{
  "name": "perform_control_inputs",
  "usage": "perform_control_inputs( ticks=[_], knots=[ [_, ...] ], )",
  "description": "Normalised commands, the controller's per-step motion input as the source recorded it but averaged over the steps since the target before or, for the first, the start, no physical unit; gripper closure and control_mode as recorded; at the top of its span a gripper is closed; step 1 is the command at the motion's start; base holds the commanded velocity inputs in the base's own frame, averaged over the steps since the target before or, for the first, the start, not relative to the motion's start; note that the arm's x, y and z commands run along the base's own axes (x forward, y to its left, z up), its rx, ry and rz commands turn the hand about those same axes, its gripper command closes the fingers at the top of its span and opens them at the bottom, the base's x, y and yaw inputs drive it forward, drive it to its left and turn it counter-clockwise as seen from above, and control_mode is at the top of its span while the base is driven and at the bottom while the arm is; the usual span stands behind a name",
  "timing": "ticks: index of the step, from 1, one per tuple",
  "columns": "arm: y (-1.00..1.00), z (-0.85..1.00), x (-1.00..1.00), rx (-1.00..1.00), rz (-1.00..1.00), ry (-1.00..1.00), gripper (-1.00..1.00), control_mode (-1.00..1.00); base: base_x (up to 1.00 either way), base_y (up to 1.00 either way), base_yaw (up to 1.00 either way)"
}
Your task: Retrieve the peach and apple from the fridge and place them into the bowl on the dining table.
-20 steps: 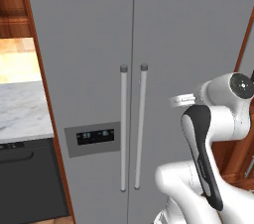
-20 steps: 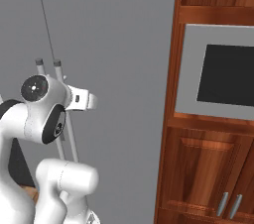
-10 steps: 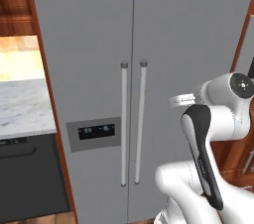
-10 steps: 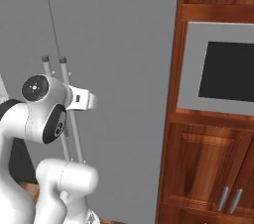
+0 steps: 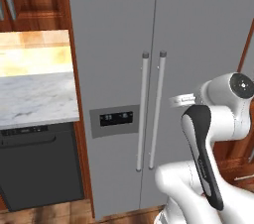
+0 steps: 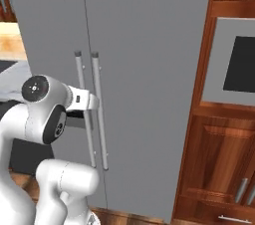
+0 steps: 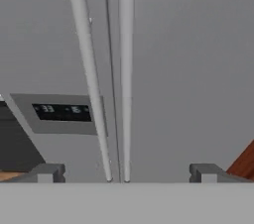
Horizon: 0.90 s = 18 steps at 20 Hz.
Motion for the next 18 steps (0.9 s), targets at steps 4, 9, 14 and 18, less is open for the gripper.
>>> perform_control_inputs(
  ticks=[4,9,14,18],
  knots=[
    [0.00,0.00,0.00,0.00,0.00,0.00,-1.00,1.00,-0.52,0.29,0.00],
    [0.00,0.00,0.00,0.00,0.00,0.00,-1.00,1.00,-0.58,0.07,0.00],
    [0.00,0.00,0.15,0.00,0.00,-0.05,-1.00,-1.00,-0.06,0.00,0.00],
    [0.00,0.00,0.59,0.00,0.00,-0.14,-1.00,-1.00,0.00,0.00,0.00]
  ],
)
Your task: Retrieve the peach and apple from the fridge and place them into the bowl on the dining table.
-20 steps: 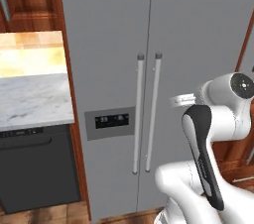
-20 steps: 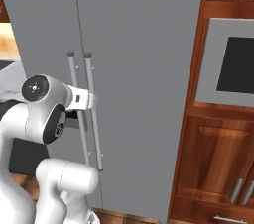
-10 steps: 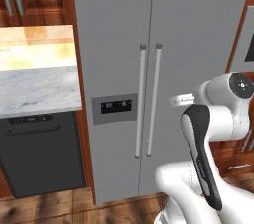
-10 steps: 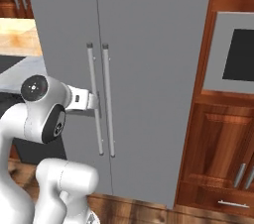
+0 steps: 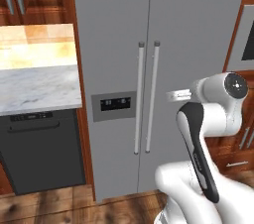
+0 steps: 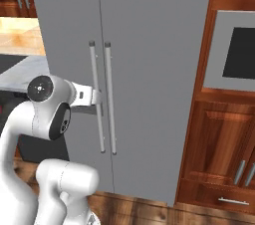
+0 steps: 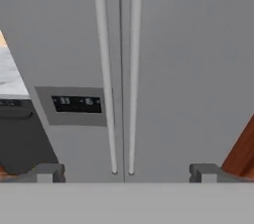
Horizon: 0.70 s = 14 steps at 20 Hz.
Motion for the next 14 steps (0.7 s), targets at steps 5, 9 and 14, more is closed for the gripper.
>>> perform_control_inputs(
  ticks=[5,9,14],
  knots=[
    [0.00,0.09,0.58,0.00,0.00,-0.14,-1.00,-1.00,0.00,0.00,0.00],
    [-0.05,0.11,0.48,0.00,0.00,-0.05,-1.00,-1.00,0.00,0.00,0.00],
    [-0.18,0.11,0.51,0.03,0.00,0.11,-1.00,-1.00,0.00,0.00,0.00]
  ],
)
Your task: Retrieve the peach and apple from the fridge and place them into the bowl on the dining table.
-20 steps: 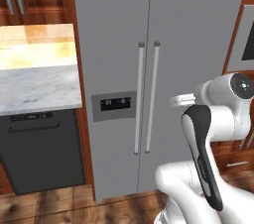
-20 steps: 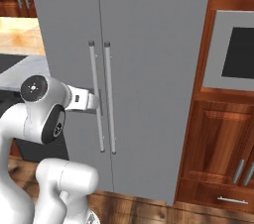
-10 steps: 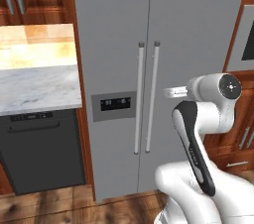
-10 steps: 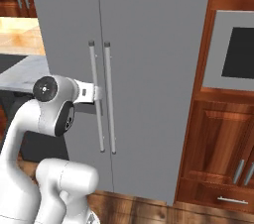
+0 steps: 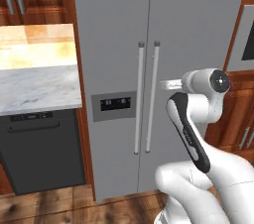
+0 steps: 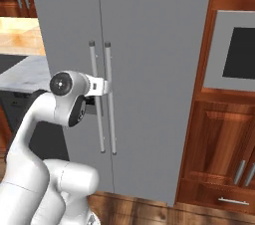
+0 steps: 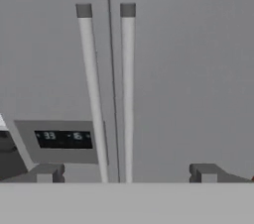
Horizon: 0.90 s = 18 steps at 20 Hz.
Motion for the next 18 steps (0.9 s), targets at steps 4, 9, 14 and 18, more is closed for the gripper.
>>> perform_control_inputs(
  ticks=[4,9,14,18],
  knots=[
    [-0.20,0.09,0.63,0.05,0.00,0.25,-1.00,-1.00,0.00,0.00,0.00],
    [-0.02,-0.01,0.68,0.00,0.00,0.17,-1.00,-1.00,0.00,0.00,0.00],
    [0.00,-0.18,0.64,0.00,0.01,0.00,-1.00,-1.00,0.00,0.00,0.00],
    [0.00,-0.34,0.53,0.00,0.02,-0.03,-1.00,-1.00,0.00,0.00,0.00]
  ],
)
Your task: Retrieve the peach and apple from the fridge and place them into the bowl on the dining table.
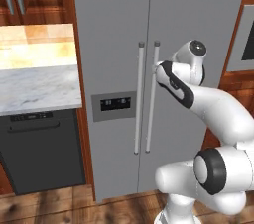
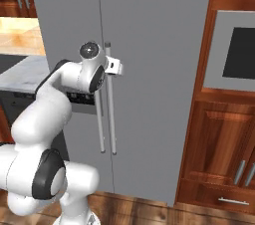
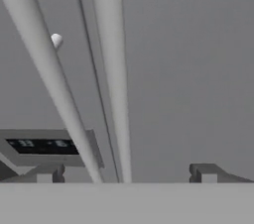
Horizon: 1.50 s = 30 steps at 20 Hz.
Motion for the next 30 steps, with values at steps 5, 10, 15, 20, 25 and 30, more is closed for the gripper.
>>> perform_control_inputs(
  ticks=[5,10,15,20,25,30],
  knots=[
    [0.00,-0.50,0.36,0.00,0.01,-0.22,-1.00,-1.00,0.00,0.00,0.00],
    [0.00,-0.25,0.44,0.00,0.00,-0.11,-1.00,-1.00,0.00,0.00,0.00],
    [0.00,-0.02,0.63,0.00,0.00,0.00,-1.00,-1.00,0.00,0.00,0.00],
    [0.00,-0.02,0.74,0.00,0.00,0.02,-1.00,-1.00,0.00,0.00,0.00],
    [0.00,-0.12,0.76,0.00,0.00,0.00,-1.00,-1.00,0.00,0.00,0.00],
    [0.00,-0.08,0.93,0.00,0.00,0.00,1.00,-1.00,0.00,0.00,0.00]
  ],
)
